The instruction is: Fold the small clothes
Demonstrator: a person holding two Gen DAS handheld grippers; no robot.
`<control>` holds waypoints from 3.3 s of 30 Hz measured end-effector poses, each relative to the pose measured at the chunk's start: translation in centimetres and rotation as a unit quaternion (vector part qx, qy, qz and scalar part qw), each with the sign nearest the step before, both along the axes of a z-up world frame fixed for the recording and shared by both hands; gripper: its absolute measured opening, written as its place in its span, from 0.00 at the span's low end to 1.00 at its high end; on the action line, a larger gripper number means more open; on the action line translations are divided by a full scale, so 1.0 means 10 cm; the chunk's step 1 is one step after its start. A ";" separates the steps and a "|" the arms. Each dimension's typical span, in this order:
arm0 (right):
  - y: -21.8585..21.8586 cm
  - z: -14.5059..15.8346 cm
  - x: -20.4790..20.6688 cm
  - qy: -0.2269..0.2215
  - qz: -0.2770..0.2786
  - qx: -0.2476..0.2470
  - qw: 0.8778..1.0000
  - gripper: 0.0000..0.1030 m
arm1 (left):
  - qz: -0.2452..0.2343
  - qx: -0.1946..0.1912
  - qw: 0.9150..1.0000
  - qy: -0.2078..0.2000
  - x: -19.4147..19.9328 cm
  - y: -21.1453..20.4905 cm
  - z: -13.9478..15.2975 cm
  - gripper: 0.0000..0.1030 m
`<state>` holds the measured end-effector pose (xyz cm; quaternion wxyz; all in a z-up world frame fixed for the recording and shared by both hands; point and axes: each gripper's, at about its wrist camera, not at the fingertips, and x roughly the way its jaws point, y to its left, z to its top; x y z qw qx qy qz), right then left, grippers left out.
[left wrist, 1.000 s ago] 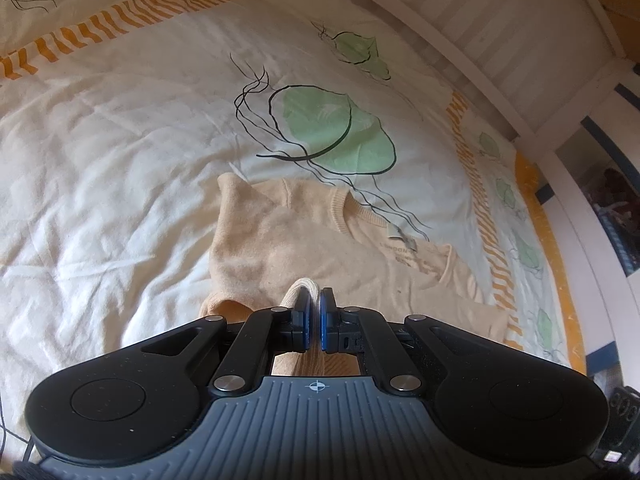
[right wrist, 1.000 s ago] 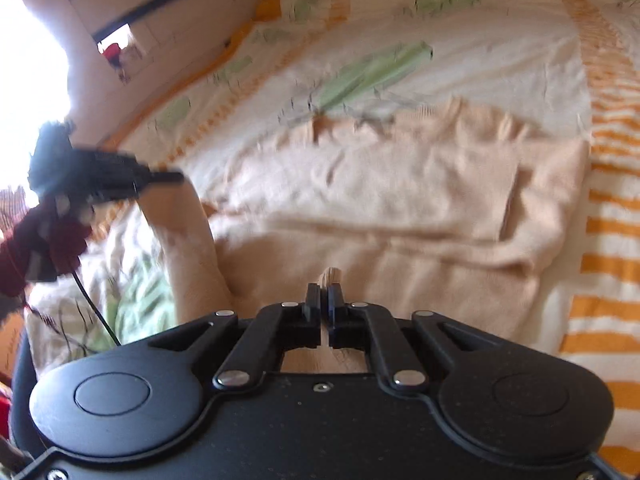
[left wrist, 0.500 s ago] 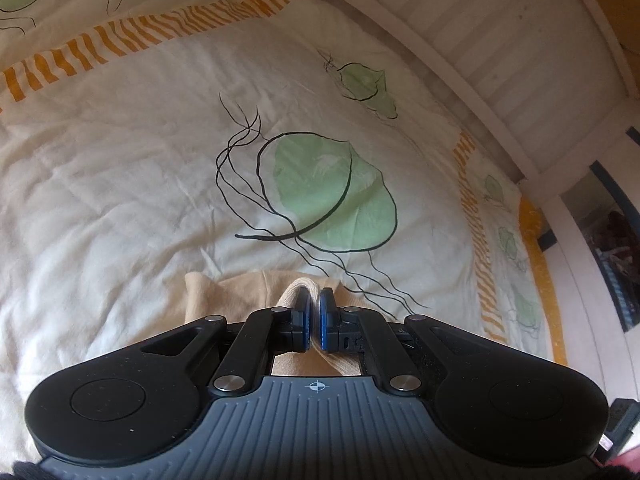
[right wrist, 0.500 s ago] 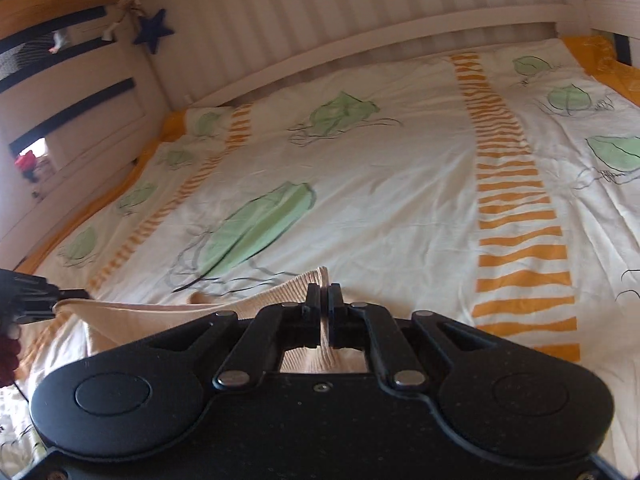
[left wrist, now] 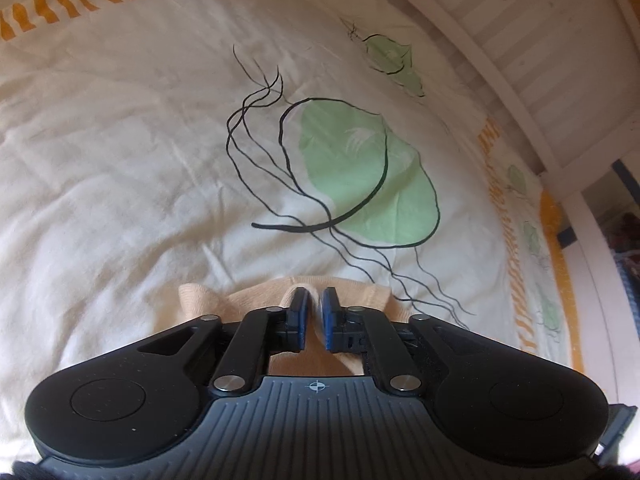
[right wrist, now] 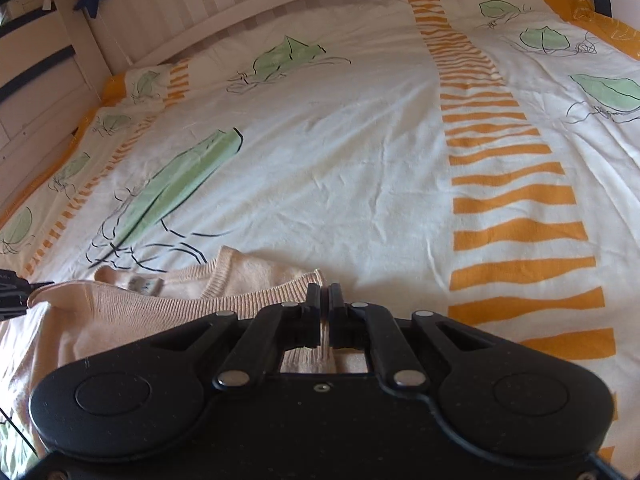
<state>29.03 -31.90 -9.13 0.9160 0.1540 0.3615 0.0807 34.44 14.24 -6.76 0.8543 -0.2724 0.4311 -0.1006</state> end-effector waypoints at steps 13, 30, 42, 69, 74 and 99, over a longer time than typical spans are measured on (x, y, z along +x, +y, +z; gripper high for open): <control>-0.20 0.28 -0.37 -0.041 -0.039 0.031 0.998 0.17 | -0.105 0.088 0.990 -0.043 -0.71 -0.06 0.31 0.69; -0.04 0.14 -1.18 0.000 0.015 0.041 0.999 0.59 | -0.146 0.089 0.985 0.021 -1.19 -0.07 -0.20 0.62; 0.03 0.11 -1.24 -0.039 0.007 0.033 0.999 0.55 | -0.140 0.159 0.977 0.014 -1.29 -0.29 -0.24 0.62; -0.03 -0.03 -1.16 0.025 -0.019 0.027 0.999 0.09 | -0.143 0.184 0.972 0.015 -1.29 -0.37 -0.22 0.62; 0.01 -0.03 -1.17 0.041 -0.009 0.012 0.999 0.14 | -0.167 0.201 0.965 0.028 -1.32 -0.36 -0.16 0.62; 0.04 0.24 -1.13 -0.028 -0.007 0.030 0.999 0.43 | -0.216 0.213 0.952 -0.034 -1.58 -1.45 -0.15 0.62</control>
